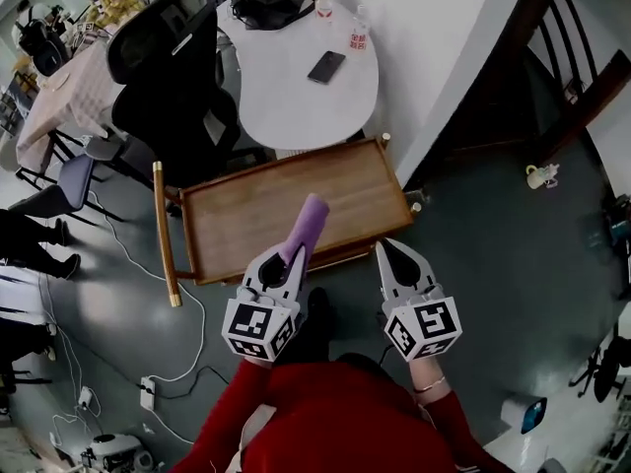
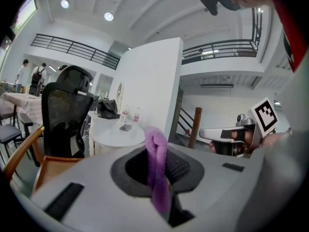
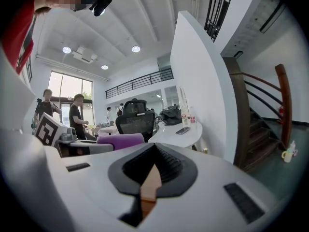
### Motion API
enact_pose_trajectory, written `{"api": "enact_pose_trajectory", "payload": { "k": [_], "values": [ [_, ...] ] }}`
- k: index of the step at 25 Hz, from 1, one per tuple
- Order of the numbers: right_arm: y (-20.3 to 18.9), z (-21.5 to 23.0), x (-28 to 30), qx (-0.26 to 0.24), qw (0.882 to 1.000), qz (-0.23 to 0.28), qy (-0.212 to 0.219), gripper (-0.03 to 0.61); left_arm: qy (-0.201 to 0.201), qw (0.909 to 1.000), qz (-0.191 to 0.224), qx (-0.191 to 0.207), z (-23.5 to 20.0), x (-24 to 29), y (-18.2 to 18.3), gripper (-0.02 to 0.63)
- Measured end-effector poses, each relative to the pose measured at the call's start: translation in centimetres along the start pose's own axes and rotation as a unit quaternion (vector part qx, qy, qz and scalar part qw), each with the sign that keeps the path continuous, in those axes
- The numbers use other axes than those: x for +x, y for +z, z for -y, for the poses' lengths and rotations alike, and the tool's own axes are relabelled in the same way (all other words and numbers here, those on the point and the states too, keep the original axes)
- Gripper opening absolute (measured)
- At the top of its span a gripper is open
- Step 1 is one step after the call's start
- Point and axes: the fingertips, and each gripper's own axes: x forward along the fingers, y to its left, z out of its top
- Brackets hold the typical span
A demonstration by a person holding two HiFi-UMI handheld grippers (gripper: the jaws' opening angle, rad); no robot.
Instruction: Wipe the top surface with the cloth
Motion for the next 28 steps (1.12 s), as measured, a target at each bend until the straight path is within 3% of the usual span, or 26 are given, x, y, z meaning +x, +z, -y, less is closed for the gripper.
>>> {"api": "enact_pose_trajectory", "payload": {
  "k": [5,13,16,19,22,25,28],
  "values": [
    [2.0,2.7,4.5,-0.001,1.000,-0.011,-0.012,0.011,-0.003,0.9999,-0.006,-0.014,-2.5,4.4,1.7,0.052],
    [2.0,5.1,8.1,-0.004,0.999,-0.044,0.007,0.011,0.018,0.9983,-0.035,-0.042,-3.7,7.1,1.0,0.052],
    [2.1,6.2,9.2,-0.002,0.999,-0.053,0.003,0.011,0.001,0.9968,-0.057,-0.056,-3.6,9.4,0.3,0.052],
    [1.5,8.4,8.9,0.008,0.998,-0.062,-0.020,0.012,-0.051,0.9884,-0.098,-0.104,-1.6,14.8,-1.2,0.052],
    [1.2,10.9,8.0,0.019,0.996,-0.071,-0.050,0.012,-0.082,0.9824,-0.126,-0.111,0.8,22.2,-2.1,0.052],
    [1.5,12.4,6.3,0.025,0.993,-0.074,-0.083,0.012,-0.081,0.9770,-0.152,-0.125,2.5,28.5,-3.0,0.052],
    [1.5,12.8,4.3,0.035,0.991,-0.073,-0.106,0.012,-0.051,0.9761,-0.176,-0.117,2.9,31.5,-4.3,0.052]
  ]
}}
